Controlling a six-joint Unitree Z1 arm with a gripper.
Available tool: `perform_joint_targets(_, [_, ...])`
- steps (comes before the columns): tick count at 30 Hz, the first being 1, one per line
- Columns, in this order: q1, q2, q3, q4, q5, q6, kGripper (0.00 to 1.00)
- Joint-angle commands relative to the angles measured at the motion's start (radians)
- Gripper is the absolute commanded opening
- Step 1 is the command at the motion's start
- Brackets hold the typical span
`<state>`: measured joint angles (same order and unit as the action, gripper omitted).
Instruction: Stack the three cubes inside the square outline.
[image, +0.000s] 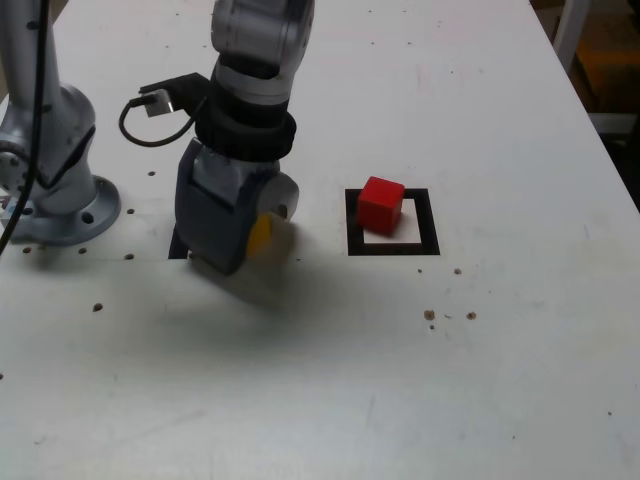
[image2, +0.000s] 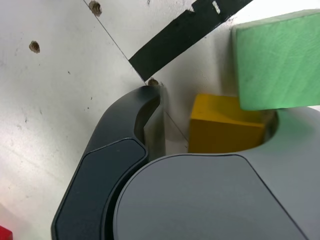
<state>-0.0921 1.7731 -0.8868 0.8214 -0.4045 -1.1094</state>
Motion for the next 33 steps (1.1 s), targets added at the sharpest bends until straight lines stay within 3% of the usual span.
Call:
perform_joint_targets(1, [0.002, 0.004, 0.007, -0.009, 0.008, -0.001, 0.61])
perform_joint_targets(6, [0.002, 0.014, 0.013, -0.046, 0.027, 0.006, 0.55])
perform_joint_targets(13, [-0.015, 0.017, 0.001, -0.028, 0.038, 0.016, 0.28])
perform_joint_targets(17, [-0.020, 0.015, -0.058, 0.065, 0.069, 0.068, 0.22])
perform_joint_targets(22, [-0.020, 0.007, -0.200, 0.254, 0.091, 0.166, 0.19])
perform_joint_targets(27, [-0.020, 0.005, -0.452, 0.504, 0.199, 0.259, 0.18])
perform_joint_targets(30, [-0.013, 0.016, -0.566, 0.576, 0.281, 0.388, 0.18])
perform_joint_targets(33, [0.001, 0.038, -0.622, 0.586, 0.343, 0.567, 0.18])
